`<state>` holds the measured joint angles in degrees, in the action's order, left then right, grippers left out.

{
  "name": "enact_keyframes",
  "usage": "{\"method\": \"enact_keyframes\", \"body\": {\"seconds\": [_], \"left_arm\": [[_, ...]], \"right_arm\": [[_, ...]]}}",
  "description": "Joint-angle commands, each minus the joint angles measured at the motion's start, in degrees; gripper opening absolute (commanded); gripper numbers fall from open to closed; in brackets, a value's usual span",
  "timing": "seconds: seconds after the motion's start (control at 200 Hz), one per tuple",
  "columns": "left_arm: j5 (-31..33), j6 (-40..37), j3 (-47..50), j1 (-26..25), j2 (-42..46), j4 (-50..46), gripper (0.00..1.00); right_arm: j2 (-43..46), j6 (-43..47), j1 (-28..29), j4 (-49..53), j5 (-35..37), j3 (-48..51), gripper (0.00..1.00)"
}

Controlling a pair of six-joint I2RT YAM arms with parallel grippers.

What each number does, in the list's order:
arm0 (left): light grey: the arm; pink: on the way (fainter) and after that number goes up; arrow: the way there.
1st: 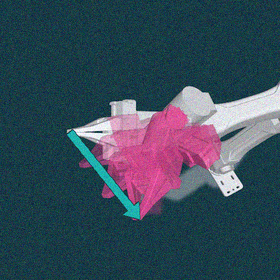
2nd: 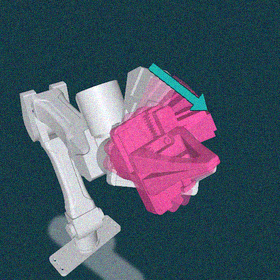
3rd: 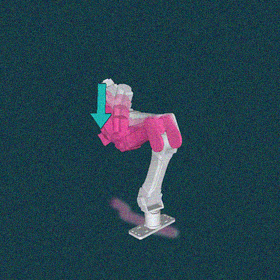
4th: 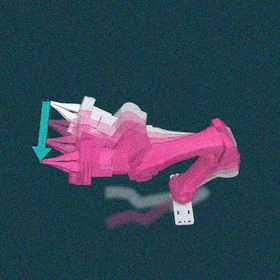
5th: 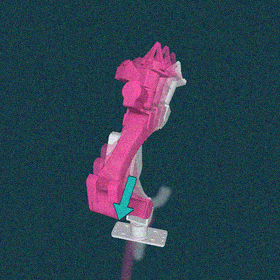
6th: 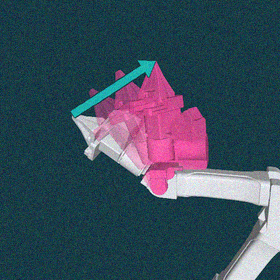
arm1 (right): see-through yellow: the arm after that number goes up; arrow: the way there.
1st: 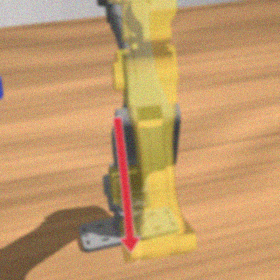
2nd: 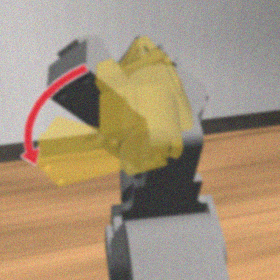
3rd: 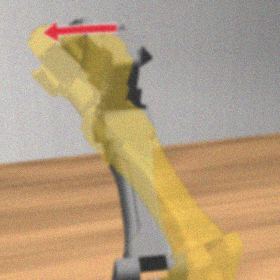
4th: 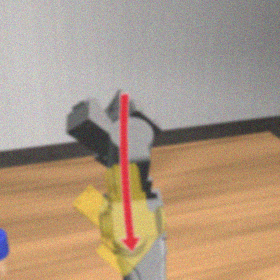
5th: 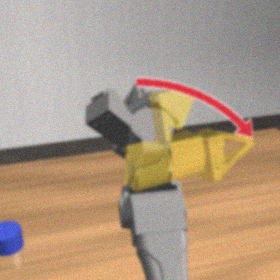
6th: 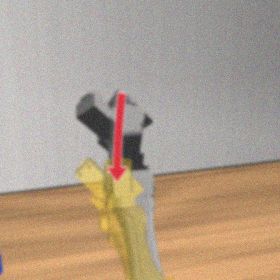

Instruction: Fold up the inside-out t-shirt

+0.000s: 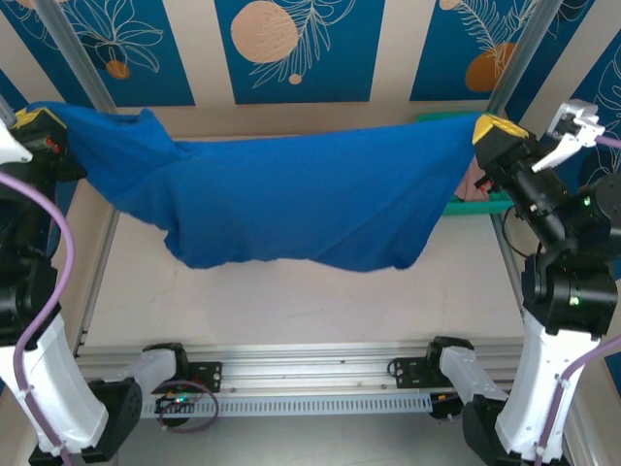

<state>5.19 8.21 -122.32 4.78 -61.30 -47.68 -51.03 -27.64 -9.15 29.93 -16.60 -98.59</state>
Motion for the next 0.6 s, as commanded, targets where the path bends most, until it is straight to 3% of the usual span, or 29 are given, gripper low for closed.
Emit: {"method": "enact_keyframes", "body": {"seconds": [0.0, 0.295, 0.445, 0.595], "left_arm": [[3.07, -3.26, -1.56, 0.72, 1.00, 0.39, 0.00], [-1.50, -2.09, -5.29, 0.72, -4.21, 2.02, 0.00], [-7.48, 2.12, -5.08, 0.73, -10.33, 1.31, 0.00], [-8.71, 3.21, -4.63, 0.73, -16.28, 0.52, 0.00]], "right_arm": [[2.55, 2.57, -0.37, 3.72, 4.34, -1.97, 0.00], [1.44, 4.30, -0.35, 2.76, 6.31, -3.11, 0.00], [-3.28, 1.89, -0.22, -1.24, 3.90, -0.14, 0.00], [-9.73, 1.45, 0.39, -2.14, 2.68, -1.20, 0.00]]}}
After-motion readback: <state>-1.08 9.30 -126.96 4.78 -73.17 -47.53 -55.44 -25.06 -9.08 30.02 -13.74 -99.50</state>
